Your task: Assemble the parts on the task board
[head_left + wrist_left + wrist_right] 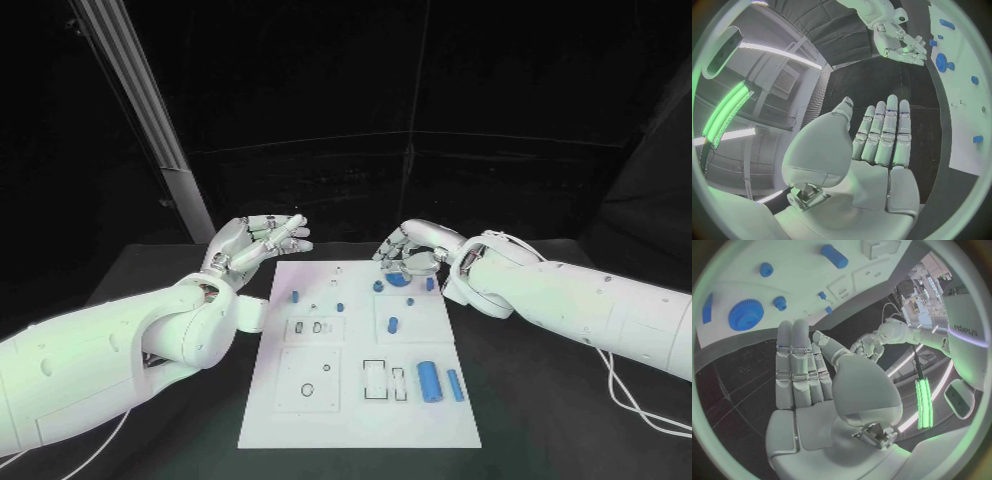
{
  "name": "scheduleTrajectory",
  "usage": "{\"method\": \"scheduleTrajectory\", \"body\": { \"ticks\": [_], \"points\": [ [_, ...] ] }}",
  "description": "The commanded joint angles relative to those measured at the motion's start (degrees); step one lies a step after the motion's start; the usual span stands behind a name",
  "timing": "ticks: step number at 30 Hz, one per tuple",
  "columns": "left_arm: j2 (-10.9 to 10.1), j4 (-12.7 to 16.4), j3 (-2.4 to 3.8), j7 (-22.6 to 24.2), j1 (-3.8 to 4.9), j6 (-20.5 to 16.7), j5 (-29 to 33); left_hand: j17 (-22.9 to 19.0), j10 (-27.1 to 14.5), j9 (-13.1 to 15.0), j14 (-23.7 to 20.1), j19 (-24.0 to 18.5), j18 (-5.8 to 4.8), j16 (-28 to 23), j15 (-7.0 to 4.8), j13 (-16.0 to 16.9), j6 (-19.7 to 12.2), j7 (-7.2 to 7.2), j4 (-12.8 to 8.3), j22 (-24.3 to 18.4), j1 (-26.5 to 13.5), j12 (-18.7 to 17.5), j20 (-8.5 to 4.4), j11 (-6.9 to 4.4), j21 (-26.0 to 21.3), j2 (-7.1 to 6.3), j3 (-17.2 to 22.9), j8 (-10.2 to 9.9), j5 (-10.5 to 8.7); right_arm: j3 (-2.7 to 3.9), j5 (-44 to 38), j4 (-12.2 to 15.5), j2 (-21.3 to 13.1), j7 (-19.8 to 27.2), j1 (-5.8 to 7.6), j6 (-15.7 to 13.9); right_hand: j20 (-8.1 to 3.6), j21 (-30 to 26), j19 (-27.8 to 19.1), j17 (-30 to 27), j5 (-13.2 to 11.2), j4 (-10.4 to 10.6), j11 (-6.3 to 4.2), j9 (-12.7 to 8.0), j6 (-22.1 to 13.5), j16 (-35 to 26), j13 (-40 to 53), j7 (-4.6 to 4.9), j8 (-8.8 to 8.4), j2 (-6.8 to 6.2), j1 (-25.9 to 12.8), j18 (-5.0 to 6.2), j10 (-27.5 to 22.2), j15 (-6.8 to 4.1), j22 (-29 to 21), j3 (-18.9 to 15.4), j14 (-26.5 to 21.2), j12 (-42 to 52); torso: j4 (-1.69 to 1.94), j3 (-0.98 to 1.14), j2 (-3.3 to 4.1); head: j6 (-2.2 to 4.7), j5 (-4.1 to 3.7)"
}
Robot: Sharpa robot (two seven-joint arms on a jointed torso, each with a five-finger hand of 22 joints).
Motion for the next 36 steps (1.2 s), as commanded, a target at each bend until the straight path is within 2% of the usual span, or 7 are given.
{"method": "scheduleTrajectory", "body": {
  "ticks": [1,4,7,11,17,28,36],
  "points": [
    [-0.09,0.58,-0.01,0.24,-0.04,1.9,-0.72,0.1,0.13,-0.06,0.01,0.26,0.39,-0.15,0.13,-0.08,0.19,0.15,-0.28,-0.06,0.46,-0.31,0.0,0.11,0.19,-0.04,0.0,-0.14,-0.13,0.11,-15.49,0.28,0.2,-5.26,0.24,2.08,-0.06,2.35,0.88,2.45,0.03,0.09,0.04,-0.07,-0.49,4.21,-0.1,0.2,-0.97,-0.59,-1.17,0.64,-2.42,0.49,1.32,0.59,2.75,-0.44,0.6,-0.06,1.34,0.16,-0.53],
    [-0.13,0.88,-0.02,0.18,-0.11,2.15,-0.72,0.11,0.08,-0.07,-0.05,0.3,0.38,-0.21,0.14,-0.1,0.16,0.18,-0.31,-0.08,0.47,-0.38,0.01,0.14,0.19,0.01,-0.02,-0.19,-0.13,0.13,-19.05,0.74,0.28,-7.1,0.31,2.25,0.17,4.6,1.38,6.14,-0.34,0.28,0.18,-0.02,-0.67,10.01,-0.1,-0.1,-1.28,-0.99,-2.11,0.58,-3.25,0.52,2.63,1.14,2.95,-0.49,0.81,-0.11,1.85,0.35,-0.73],
    [-0.19,1.11,-0.02,0.09,-0.14,2.34,-0.73,0.11,0.05,-0.08,-0.09,0.33,0.38,-0.25,0.16,-0.12,0.14,0.19,-0.34,-0.09,0.5,-0.42,0.01,0.15,0.19,0.03,-0.03,-0.22,-0.12,0.14,-21.59,1.2,0.32,-8.82,0.44,2.53,0.41,7.29,1.28,14.32,-0.57,0.36,0.21,0.01,-0.94,19.16,-0.06,-0.18,-1.35,-1.56,-2.82,0.62,-3.87,0.59,4.29,1.94,2.52,-0.4,0.97,-0.14,2.28,0.15,-0.77],
    [-0.01,1.08,-0.03,-0.16,-0.18,2.85,-0.73,0.13,-0.04,-0.1,-0.21,0.43,0.38,-0.37,0.19,-0.17,0.1,0.21,-0.42,-0.11,0.57,-0.55,0.02,0.19,0.21,0.1,-0.05,-0.31,-0.12,0.15,-24.14,1.7,0.47,-10.8,0.54,3.02,0.93,14.3,3.49,23.78,-0.84,0.71,0.23,0.02,-1.32,28.25,-0.05,-0.43,-1.35,-2.07,-3.44,-0.42,-4.34,0.49,12.73,2.53,2.59,-0.42,1.13,-0.12,2.65,0.05,-0.92],
    [0.07,1.03,-0.09,-0.37,-0.22,3.28,-0.73,0.13,-0.09,-0.1,-0.29,0.53,0.38,-0.45,0.21,-0.2,0.08,0.23,-0.47,-0.12,0.6,-0.63,0.02,0.21,0.24,0.14,-0.07,-0.37,-0.12,0.17,-26.07,1.93,0.78,-12.41,0.6,3.1,1.4,17.8,3.93,27.38,-1.15,0.89,0.72,0.02,-1.66,32.36,-0.02,-0.25,-1.35,-2.74,-3.34,-0.83,-7.46,0.82,16.54,2.43,1.82,-0.31,1.15,-0.15,2.77,-0.27,-0.95],
    [-0.26,0.87,-0.14,-0.78,-0.22,3.84,-0.73,0.14,-0.11,-0.1,-0.32,0.59,0.38,-0.48,0.21,-0.21,0.08,0.23,-0.48,-0.12,0.61,-0.66,0.02,0.22,0.26,0.18,-0.08,-0.38,-0.12,0.18,-27.2,2.37,0.84,-13.25,0.75,1.43,1.65,19.15,3.72,28.9,-1.07,1.05,0.9,-0.03,-2.22,34.26,0.08,-0.16,-1.44,-2.61,-2.67,-0.9,-9.15,1.0,17.78,2.27,1.27,0.0,1.17,-0.16,2.76,-0.63,-0.79],
    [-0.16,0.6,-0.16,-1.01,-0.22,4.08,-0.73,0.16,-0.11,-0.1,-0.33,0.7,0.39,-0.52,0.21,-0.23,0.11,0.24,-0.52,-0.12,0.65,-0.7,0.02,0.22,0.3,0.29,-0.06,-0.41,-0.11,0.19,-27.18,1.69,1.15,-13.86,0.81,3.63,1.72,20.09,3.94,30.13,-0.96,1.39,0.96,0.03,-2.04,35.43,0.15,-0.06,-1.29,-2.03,-2.55,-1.05,-9.03,1.07,18.96,2.53,1.25,0.36,1.14,-0.18,2.8,-0.99,-0.83]
  ]
}}
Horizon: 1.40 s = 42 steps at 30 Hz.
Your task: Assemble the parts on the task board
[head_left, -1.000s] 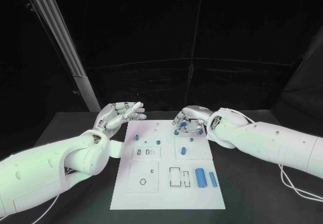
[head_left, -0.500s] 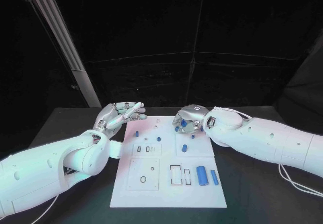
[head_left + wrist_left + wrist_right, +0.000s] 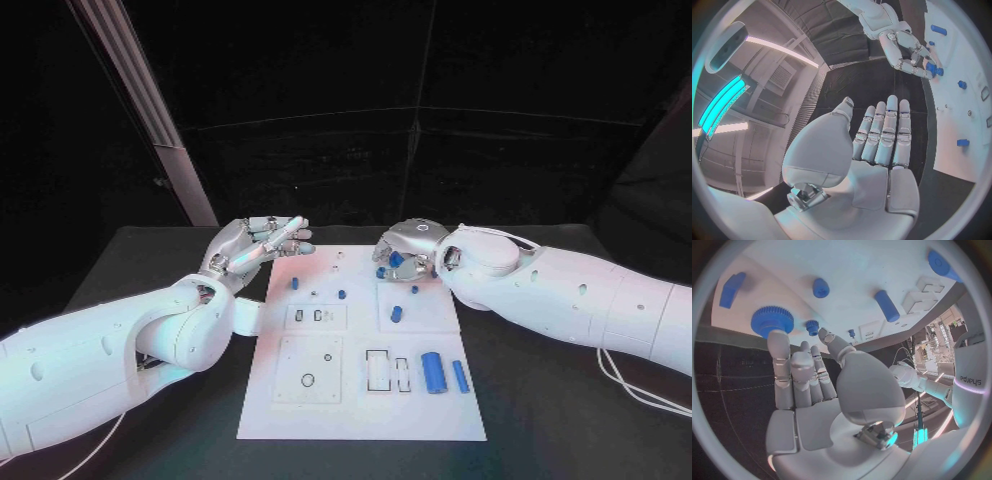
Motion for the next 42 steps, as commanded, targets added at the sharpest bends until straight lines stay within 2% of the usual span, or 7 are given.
{"method": "scheduleTrajectory", "body": {
  "ticks": [1,9,19,29,35,39,42],
  "points": [
    [0.05,-0.03,-0.01,0.0,0.06,1.25,-0.54,0.07,-0.1,-0.06,-0.32,0.3,0.4,-0.29,0.21,-0.09,0.11,0.24,-0.37,-0.07,0.38,-0.21,0.01,0.21,0.3,0.02,0.11,-0.4,-0.11,0.06,-0.75,-0.39,0.2,-0.89,0.19,1.58,0.21,0.67,0.29,0.68,0.04,0.49,0.07,0.06,-0.17,0.67,0.07,0.09,0.05,0.49,0.19,-1.1,-0.14,0.46,0.84,0.03,1.1,0.45,-0.02,-0.02,0.01,-0.15,-0.1],
    [0.13,0.0,-0.03,-0.1,0.06,1.45,-0.54,0.09,-0.1,-0.06,-0.32,0.37,0.4,-0.31,0.2,-0.1,0.13,0.25,-0.39,-0.08,0.42,-0.24,0.01,0.22,0.32,0.12,0.13,-0.42,-0.1,0.06,-0.28,-1.57,1.23,-1.01,0.23,4.04,0.27,2.4,0.9,2.39,0.09,0.97,0.0,0.12,0.27,2.43,0.08,0.12,0.19,1.19,0.24,-1.38,0.68,0.45,3.06,0.71,1.21,1.0,0.03,-0.03,0.09,-0.16,-0.15],
    [0.09,0.15,-0.04,-0.11,0.06,1.56,-0.54,0.11,-0.1,-0.06,-0.31,0.42,0.4,-0.33,0.2,-0.11,0.14,0.26,-0.42,-0.08,0.45,-0.27,0.01,0.22,0.33,0.19,0.15,-0.44,-0.09,0.06,-0.14,-2.83,2.43,-0.96,0.24,6.86,0.29,2.95,0.78,2.82,-0.07,1.31,-0.03,0.19,0.95,3.16,-0.01,0.15,0.35,1.63,0.29,-1.4,1.18,0.46,3.5,1.45,1.04,1.12,0.05,-0.01,0.12,-0.58,-0.13],
    [-0.16,0.2,-0.05,-0.12,0.11,1.54,-0.53,0.14,-0.11,-0.06,-0.31,0.51,0.4,-0.37,0.2,-0.13,0.13,0.29,-0.5,-0.1,0.56,-0.33,0.0,0.24,0.35,0.34,0.21,-0.5,-0.08,0.06,-0.13,-3.07,2.77,-1.37,0.27,8.01,0.24,3.7,0.64,3.29,-0.43,1.62,-0.23,0.33,2.34,3.98,-0.01,0.06,0.72,2.25,0.6,-1.45,2.37,0.33,4.22,2.82,0.84,1.39,-0.06,-0.04,0.17,-0.85,0.0],
    [-0.12,0.07,-0.06,-0.18,0.11,1.6,-0.53,0.14,-0.11,-0.06,-0.31,0.51,0.4,-0.37,0.2,-0.13,0.13,0.29,-0.5,-0.1,0.56,-0.33,0.0,0.24,0.35,0.34,0.21,-0.5,-0.08,0.06,-0.13,-3.35,2.87,-1.27,0.27,6.01,0.06,4.32,0.45,3.65,-2.38,2.26,-0.54,0.45,3.81,4.68,0.04,-0.19,1.11,3.19,0.8,-1.49,3.91,0.09,4.73,4.56,0.7,1.61,-0.14,-0.02,0.1,-1.01,0.08],
    [-0.13,0.01,-0.06,-0.22,0.11,1.66,-0.53,0.14,-0.11,-0.06,-0.31,0.51,0.4,-0.37,0.2,-0.13,0.13,0.29,-0.5,-0.1,0.56,-0.33,0.0,0.24,0.35,0.34,0.21,-0.5,-0.08,0.06,0.22,-3.05,2.77,-1.05,0.27,0.99,-0.28,4.89,0.4,3.89,-5.73,3.21,-1.16,0.72,5.52,5.19,0.22,-0.8,1.76,4.49,1.15,-1.52,5.89,-0.34,5.31,6.2,0.62,2.05,-0.05,-0.03,0.14,-0.93,0.16],
    [-0.15,-0.04,-0.06,-0.25,0.11,1.69,-0.53,0.14,-0.11,-0.06,-0.31,0.51,0.4,-0.37,0.2,-0.13,0.13,0.29,-0.5,-0.1,0.56,-0.33,0.0,0.24,0.35,0.34,0.21,-0.5,-0.08,0.06,1.09,-2.72,2.66,-0.81,0.27,-2.07,-0.43,5.04,0.36,3.99,-6.4,3.35,-1.33,0.76,5.84,5.37,0.23,-0.89,1.84,4.67,1.44,-1.52,6.34,-0.45,5.41,6.79,0.6,2.06,-0.06,-0.02,0.11,-0.76,0.26]
  ]
}}
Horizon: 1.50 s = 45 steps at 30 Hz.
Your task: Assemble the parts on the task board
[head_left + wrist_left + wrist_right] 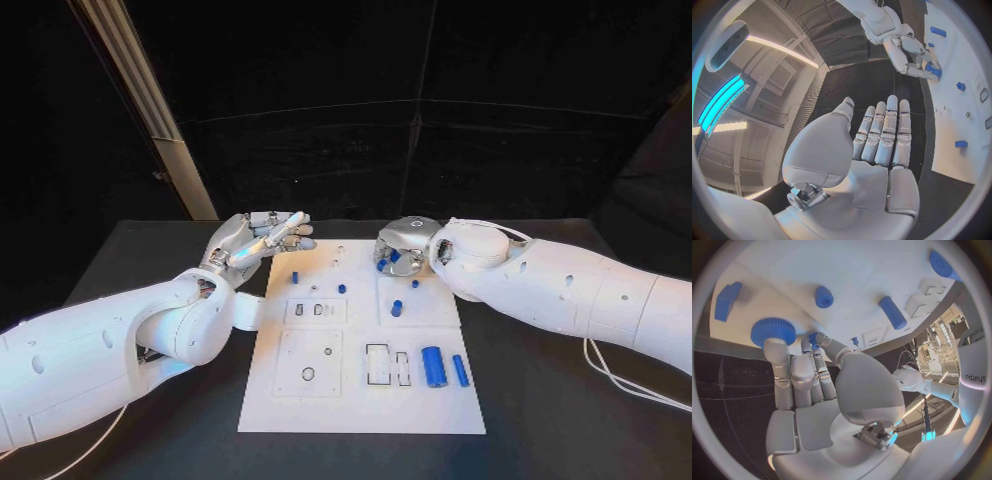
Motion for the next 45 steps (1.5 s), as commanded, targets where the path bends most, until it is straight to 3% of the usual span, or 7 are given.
{"method": "scheduleTrajectory", "body": {
  "ticks": [1,10,17,22,28,35,45],
  "points": [
    [-0.05,-0.03,0.0,0.2,0.07,0.95,-0.49,0.09,-0.11,-0.08,-0.3,0.52,0.41,-0.37,0.2,-0.09,0.13,0.29,-0.34,-0.07,0.33,-0.33,0.0,0.24,0.35,0.11,0.05,-0.18,-0.08,0.05,1.41,0.49,-0.13,0.41,0.12,-7.23,-0.43,0.26,-0.06,0.07,-0.33,0.1,0.0,0.43,0.56,0.39,0.07,-0.18,0.33,1.04,0.43,-0.6,0.47,-0.44,0.03,0.56,0.6,0.35,0.06,-0.01,-0.05,0.2,0.13],
    [-0.14,-0.14,0.0,0.08,0.08,1.07,-0.49,0.12,-0.15,-0.09,-0.3,0.58,0.4,-0.41,0.21,-0.12,0.09,0.31,-0.42,-0.09,0.41,-0.42,0.0,0.26,0.36,0.18,0.06,-0.25,-0.08,0.06,4.15,0.05,1.11,-1.05,1.11,-10.46,-0.45,0.42,-0.17,-0.11,-0.63,0.79,0.12,0.37,0.43,0.47,-0.05,-0.09,0.11,0.32,-0.25,-0.64,0.3,-0.38,0.12,0.65,0.5,-0.09,0.12,-0.11,0.07,1.06,-0.12],
    [-0.03,-0.25,0.0,0.07,0.13,1.43,-0.49,0.14,-0.19,-0.09,-0.31,0.61,0.4,-0.44,0.22,-0.14,0.07,0.31,-0.47,-0.11,0.45,-0.47,0.0,0.27,0.36,0.22,0.07,-0.29,-0.09,0.07,5.35,-3.11,4.31,-2.1,1.63,-10.77,-0.42,0.52,-0.2,-0.04,-0.59,1.31,0.14,0.34,0.38,0.58,-0.08,-0.1,0.02,0.31,-0.57,-0.66,0.27,-0.35,0.21,0.78,0.49,-0.27,0.33,-0.07,0.21,1.4,0.08],
    [-0.3,0.24,0.0,0.04,0.33,1.46,-0.49,0.14,-0.19,-0.09,-0.31,0.61,0.4,-0.44,0.22,-0.14,0.07,0.31,-0.47,-0.11,0.45,-0.47,0.0,0.27,0.36,0.22,0.07,-0.29,-0.09,0.08,5.58,-5.74,7.24,-2.41,2.19,-11.05,-0.41,0.58,-0.2,-0.03,-0.42,1.47,0.15,0.31,0.27,0.64,-0.1,-0.09,-0.08,0.23,-0.61,-0.67,0.17,-0.34,0.28,0.92,0.49,-0.41,0.66,-0.23,0.7,1.7,-0.29],
    [-0.33,0.64,0.0,-0.01,0.53,1.48,-0.49,0.14,-0.22,-0.1,-0.32,0.63,0.39,-0.47,0.23,-0.15,0.05,0.3,-0.5,-0.12,0.48,-0.51,0.0,0.28,0.35,0.26,0.08,-0.32,-0.09,0.08,5.61,-7.72,9.25,-2.29,2.57,-10.36,-0.4,0.6,-0.23,0.07,-0.26,1.49,0.17,0.28,0.17,0.75,-0.12,-0.07,-0.16,0.08,-0.54,-0.66,0.07,-0.33,0.27,1.06,0.49,-0.53,0.99,-0.48,1.25,1.92,-0.91],
    [-0.43,0.88,0.01,-0.05,0.65,1.41,-0.49,0.14,-0.22,-0.1,-0.32,0.63,0.39,-0.47,0.23,-0.15,0.05,0.3,-0.5,-0.12,0.48,-0.51,0.0,0.28,0.35,0.26,0.08,-0.32,-0.09,0.08,5.6,-8.35,9.95,-2.27,2.7,-8.64,-0.39,0.62,-0.23,0.04,-0.21,1.49,0.17,0.28,0.17,0.74,-0.11,-0.06,-0.17,0.0,-0.54,-0.67,0.09,-0.33,0.29,1.07,0.49,-0.55,0.89,-0.77,1.84,1.74,-0.99],
    [-0.14,0.71,0.01,-0.04,0.69,1.45,-0.49,0.14,-0.22,-0.1,-0.32,0.63,0.39,-0.47,0.23,-0.15,0.05,0.3,-0.5,-0.12,0.48,-0.51,0.0,0.28,0.35,0.26,0.08,-0.32,-0.09,0.07,4.31,-9.35,10.8,-2.87,2.72,-6.73,-0.38,0.66,-0.25,0.05,-0.11,1.54,0.21,0.27,0.12,0.79,-0.12,-0.03,-0.22,-0.23,-0.59,-0.67,0.05,-0.31,0.31,1.07,0.48,-0.62,1.1,-0.88,2.17,1.72,-1.05]
  ]
}}
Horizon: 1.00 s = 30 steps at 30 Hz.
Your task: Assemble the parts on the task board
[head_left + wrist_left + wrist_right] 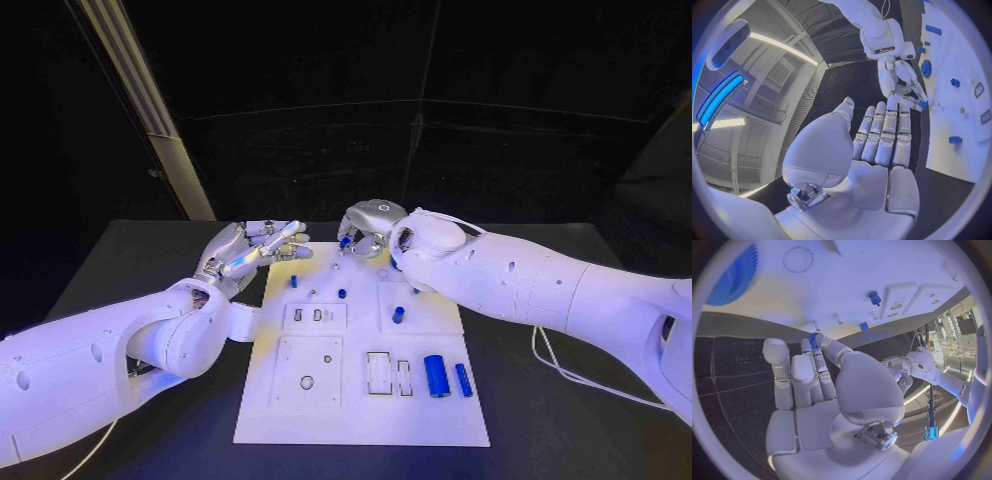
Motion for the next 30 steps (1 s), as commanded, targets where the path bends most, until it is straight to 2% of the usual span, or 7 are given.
{"method": "scheduleTrajectory", "body": {
  "ticks": [1,8,13,17,23,27,30],
  "points": [
    [0.13,-0.06,0.01,0.29,0.11,0.89,-0.46,0.09,-0.22,-0.05,-0.32,0.23,0.39,-0.26,0.23,-0.1,0.05,0.3,-0.33,-0.09,0.48,-0.3,-0.01,0.28,0.35,0.26,-0.09,-0.32,-0.09,0.04,-0.98,-0.25,0.24,-0.48,0.18,1.89,-0.17,0.33,-0.03,0.06,0.3,0.23,0.3,0.25,0.18,0.35,-0.04,0.13,0.31,-0.02,-0.28,-0.68,-0.04,-0.31,0.08,0.07,0.49,-0.39,0.08,-0.07,0.15,-0.07,0.04],
    [0.24,-0.23,0.01,0.27,0.11,0.9,-0.46,0.09,-0.22,-0.05,-0.32,0.23,0.39,-0.26,0.23,-0.1,0.05,0.3,-0.33,-0.09,0.48,-0.3,-0.01,0.28,0.35,0.26,-0.09,-0.32,-0.09,0.04,-1.52,-0.13,0.58,-0.3,0.18,2.43,-0.16,0.33,-0.04,0.03,0.32,0.25,0.3,0.25,0.18,0.34,-0.04,0.13,0.3,-0.05,-0.29,-0.68,-0.05,-0.31,0.08,0.09,0.48,-0.41,-0.08,-0.07,0.18,-0.19,0.54],
    [0.35,-0.23,0.02,0.26,0.11,0.94,-0.46,0.09,-0.22,-0.05,-0.32,0.23,0.39,-0.26,0.23,-0.1,0.05,0.3,-0.33,-0.09,0.48,-0.3,-0.01,0.28,0.35,0.26,-0.09,-0.32,-0.09,0.03,-1.63,-0.66,1.3,-0.28,0.17,2.73,-0.16,0.31,-0.06,0.06,0.33,0.26,0.31,0.25,0.17,0.36,-0.04,0.13,0.29,-0.07,-0.29,-0.67,-0.06,-0.3,0.03,0.09,0.48,-0.42,-0.04,-0.14,0.19,-0.18,0.58],
    [0.45,-0.25,0.02,0.25,0.12,0.97,-0.46,0.09,-0.22,-0.05,-0.32,0.23,0.39,-0.26,0.23,-0.1,0.05,0.3,-0.33,-0.09,0.48,-0.3,-0.01,0.28,0.35,0.26,-0.09,-0.32,-0.09,0.03,-1.81,-1.16,1.8,-0.33,0.17,2.85,-0.16,0.31,-0.06,0.06,0.33,0.26,0.31,0.25,0.17,0.36,-0.04,0.13,0.29,-0.07,-0.29,-0.67,-0.06,-0.3,0.03,0.09,0.48,-0.42,0.1,-0.12,0.19,-0.3,0.5],
    [0.47,-0.32,0.02,0.2,0.12,0.94,-0.46,0.09,-0.22,-0.05,-0.32,0.23,0.39,-0.26,0.23,-0.1,0.05,0.3,-0.33,-0.09,0.48,-0.3,-0.01,0.28,0.35,0.26,-0.09,-0.32,-0.09,0.02,-1.93,-1.52,2.19,-0.37,0.17,3.38,-0.14,0.31,-0.1,0.02,0.35,0.34,0.35,0.23,0.11,0.37,-0.05,0.17,0.24,-0.18,-0.36,-0.67,-0.13,-0.28,0.01,0.09,0.47,-0.5,-0.02,-0.16,0.2,-0.36,0.58],
    [0.51,-0.28,0.02,0.15,0.13,0.99,-0.46,0.12,-0.27,-0.06,-0.35,0.27,0.38,-0.34,0.24,-0.13,0.02,0.3,-0.41,-0.13,0.55,-0.41,-0.01,0.29,0.33,0.34,-0.1,-0.4,-0.1,0.02,-2.0,-1.78,2.4,-0.59,0.17,3.65,-0.01,-0.29,-0.71,-0.8,0.28,0.64,0.59,0.06,-0.6,-0.05,-0.13,0.45,-0.23,-0.8,-0.65,-0.5,-0.79,-0.07,-1.1,0.09,0.2,-0.99,-0.1,-0.19,0.2,-0.42,0.59],
    [0.53,-0.23,0.02,0.07,0.14,1.05,-0.46,0.12,-0.27,-0.06,-0.35,0.27,0.38,-0.34,0.24,-0.13,0.02,0.3,-0.41,-0.13,0.55,-0.41,-0.01,0.29,0.33,0.34,-0.1,-0.4,-0.1,0.02,-2.04,-2.06,2.55,-0.79,0.17,3.72,0.39,-1.66,-1.98,-2.89,0.29,1.1,1.21,-0.32,-2.45,-1.29,-0.21,1.11,-1.16,-1.86,-1.14,-0.16,-2.27,0.39,-3.42,-0.05,-0.45,-1.67,-0.09,-0.18,0.23,-0.44,0.55]
  ]
}}
